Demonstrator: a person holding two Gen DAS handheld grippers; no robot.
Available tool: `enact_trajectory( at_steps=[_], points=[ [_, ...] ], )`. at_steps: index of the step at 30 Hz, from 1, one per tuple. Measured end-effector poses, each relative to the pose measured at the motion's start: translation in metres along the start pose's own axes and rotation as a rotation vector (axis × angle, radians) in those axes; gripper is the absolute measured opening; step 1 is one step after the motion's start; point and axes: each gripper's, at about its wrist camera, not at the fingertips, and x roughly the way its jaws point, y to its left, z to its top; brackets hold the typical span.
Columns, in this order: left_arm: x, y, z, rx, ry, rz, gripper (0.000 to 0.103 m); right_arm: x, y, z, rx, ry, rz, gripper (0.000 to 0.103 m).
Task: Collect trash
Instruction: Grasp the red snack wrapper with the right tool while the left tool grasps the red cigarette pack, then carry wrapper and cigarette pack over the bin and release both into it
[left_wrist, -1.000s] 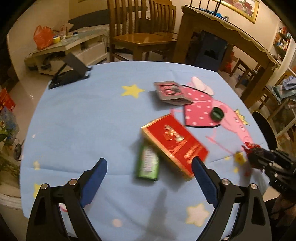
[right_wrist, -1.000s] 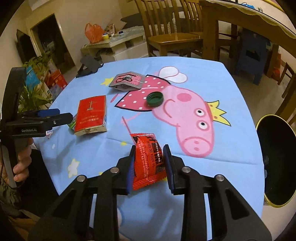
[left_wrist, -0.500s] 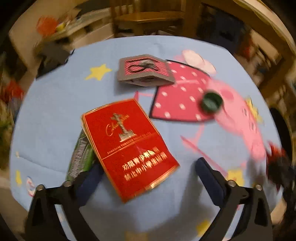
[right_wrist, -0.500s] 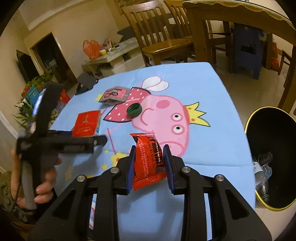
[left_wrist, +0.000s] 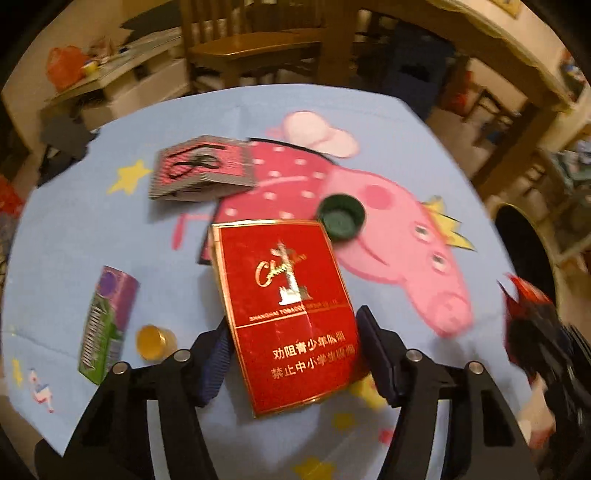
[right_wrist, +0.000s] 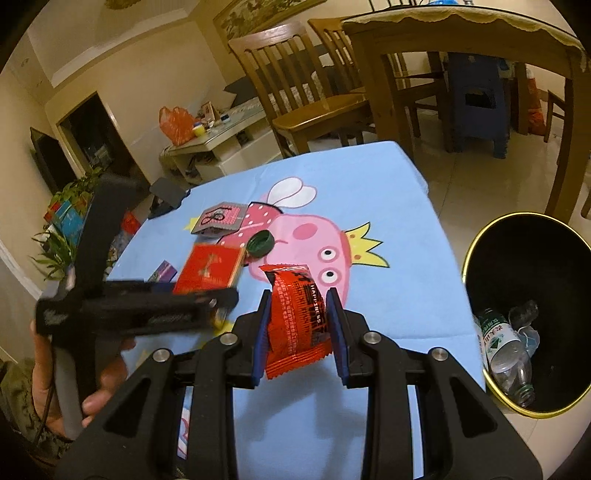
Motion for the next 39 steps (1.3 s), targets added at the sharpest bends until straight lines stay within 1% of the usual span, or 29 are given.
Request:
enact_trajectory(
  at_steps=[2, 4, 5, 7, 8, 9, 10, 12, 13, 14, 16, 19, 21, 22, 24, 25, 28, 31, 36, 39],
  points=[
    [-0.008, 0.002, -0.004, 0.015, -0.022, -0.054, 0.061, -0.006, -0.003, 0.000, 0.012, -0.015, -0.005, 0.029],
    [-0.018, 0.005, -0.008, 0.036, -0.064, -0.061, 0.058, -0.009, -0.005, 0.000, 0.023, -0.029, -0.008, 0.029],
    [-0.025, 0.008, -0.009, 0.039, -0.086, -0.058, 0.055, -0.009, -0.005, 0.001, 0.028, -0.035, -0.008, 0.029],
    [-0.034, 0.010, -0.007, 0.049, -0.104, -0.065, 0.023, -0.011, -0.007, 0.002, 0.033, -0.041, -0.009, 0.029],
    [-0.035, 0.011, -0.006, 0.055, -0.104, -0.067, 0.018, -0.011, -0.007, 0.002, 0.035, -0.041, -0.011, 0.029],
    [-0.034, 0.010, -0.006, 0.062, -0.102, -0.057, 0.019, -0.010, -0.007, 0.002, 0.037, -0.039, -0.012, 0.029],
    [-0.029, 0.009, -0.006, 0.072, -0.086, -0.034, 0.023, -0.011, -0.007, 0.002, 0.037, -0.039, -0.011, 0.029],
    [-0.020, 0.007, -0.014, 0.068, -0.038, -0.024, 0.038, -0.012, -0.006, 0.002, 0.032, -0.045, -0.011, 0.029],
    [-0.012, 0.013, -0.016, 0.059, -0.009, -0.028, 0.059, -0.013, -0.006, 0.001, 0.030, -0.048, -0.010, 0.029],
    [-0.003, 0.015, -0.019, 0.054, 0.022, -0.027, 0.075, -0.015, -0.006, 0.001, 0.030, -0.050, -0.010, 0.029],
    [0.002, 0.016, -0.021, 0.066, 0.001, 0.008, 0.077, -0.016, -0.007, 0.000, 0.035, -0.050, -0.011, 0.029],
    [0.005, 0.016, -0.014, 0.063, 0.002, 0.013, 0.079, -0.017, -0.008, 0.000, 0.038, -0.050, -0.010, 0.029],
    [0.007, 0.017, -0.010, 0.071, -0.008, 0.086, 0.079, -0.017, -0.008, 0.000, 0.036, -0.050, -0.009, 0.029],
    [0.006, 0.017, -0.009, 0.079, -0.016, 0.110, 0.080, -0.017, -0.008, 0.000, 0.034, -0.051, -0.011, 0.029],
    [0.006, 0.017, -0.010, 0.110, -0.044, 0.208, 0.083, -0.017, -0.008, 0.000, 0.032, -0.051, -0.011, 0.030],
    [0.007, 0.018, -0.008, 0.119, -0.049, 0.223, 0.084, -0.017, -0.008, 0.000, 0.034, -0.050, -0.012, 0.030],
    [0.007, 0.019, -0.006, 0.120, -0.052, 0.223, 0.084, -0.017, -0.009, 0.001, 0.040, -0.050, -0.009, 0.030],
    [0.006, 0.022, -0.006, 0.093, -0.039, 0.191, 0.077, -0.017, -0.009, 0.002, 0.038, -0.050, -0.010, 0.031],
    [0.011, 0.022, -0.003, 0.035, 0.004, 0.149, 0.077, -0.016, -0.009, 0.003, 0.041, -0.052, -0.012, 0.031],
    [0.014, 0.024, -0.001, -0.009, 0.025, 0.107, 0.077, -0.016, -0.008, 0.003, 0.040, -0.051, -0.016, 0.031]
  ],
)
